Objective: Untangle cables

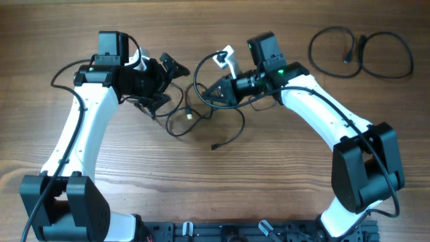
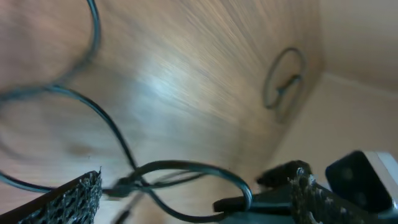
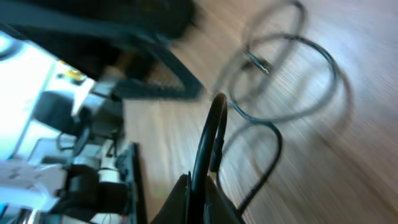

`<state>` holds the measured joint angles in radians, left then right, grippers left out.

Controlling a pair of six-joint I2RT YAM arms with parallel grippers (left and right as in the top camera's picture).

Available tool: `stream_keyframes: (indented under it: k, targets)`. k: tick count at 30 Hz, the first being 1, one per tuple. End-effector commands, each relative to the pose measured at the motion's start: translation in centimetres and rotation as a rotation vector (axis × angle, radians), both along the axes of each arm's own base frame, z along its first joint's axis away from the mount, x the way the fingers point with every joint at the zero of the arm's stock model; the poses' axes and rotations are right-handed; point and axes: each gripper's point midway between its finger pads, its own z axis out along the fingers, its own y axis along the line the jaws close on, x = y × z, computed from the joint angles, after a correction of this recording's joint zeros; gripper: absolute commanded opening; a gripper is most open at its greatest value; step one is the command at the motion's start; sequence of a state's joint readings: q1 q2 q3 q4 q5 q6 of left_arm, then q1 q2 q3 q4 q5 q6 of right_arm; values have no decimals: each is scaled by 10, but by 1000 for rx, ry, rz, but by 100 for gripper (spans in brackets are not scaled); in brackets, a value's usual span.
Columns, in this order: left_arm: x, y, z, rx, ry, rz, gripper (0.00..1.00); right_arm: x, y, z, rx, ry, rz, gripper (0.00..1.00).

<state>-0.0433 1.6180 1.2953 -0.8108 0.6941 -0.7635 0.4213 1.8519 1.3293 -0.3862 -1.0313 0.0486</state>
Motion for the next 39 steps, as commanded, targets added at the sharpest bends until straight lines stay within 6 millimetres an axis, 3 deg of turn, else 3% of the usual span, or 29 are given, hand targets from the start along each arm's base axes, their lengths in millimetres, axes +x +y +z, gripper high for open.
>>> stream_keyframes:
  k: [1, 8, 11, 13, 15, 17, 19, 21, 24, 28, 33, 39]
  targets:
    - [-12, -27, 37, -271, 139, 33, 100, -7, 10, 22, 148, 48, 84, 4]
    - [-29, -47, 68, -479, 192, -71, 100, 5, 15, 36, 190, 19, 59, 4]
    - [-27, -46, 67, -470, 180, -68, 98, 5, 16, 37, 194, 11, 64, 4]
    - [-21, -43, 62, -432, 160, -47, 83, 1, 17, 41, 215, 2, 92, 4]
    - [-15, -39, 57, -393, 134, -26, 61, -6, 16, 46, 247, -12, 138, 4]
    - [-11, -37, 55, -374, 125, -7, 48, -8, 16, 47, 256, -14, 151, 4]
    - [-6, -34, 52, -348, 109, 13, 45, -8, 16, 47, 256, -17, 151, 4]
    - [2, -30, 48, -309, 81, 38, 59, -8, 16, 47, 257, -26, 154, 4]
    - [6, -24, 41, -266, 89, 87, 61, -8, 16, 47, 258, -39, 158, 4]
    - [10, -19, 36, -228, 82, 113, 48, -8, 16, 47, 258, -39, 158, 4]
    - [14, -16, 34, -206, 65, 128, 5, -8, 16, 47, 258, -38, 158, 4]
    - [17, -12, 32, -183, 56, 143, 4, 3, 16, 38, 205, -26, 87, 5]
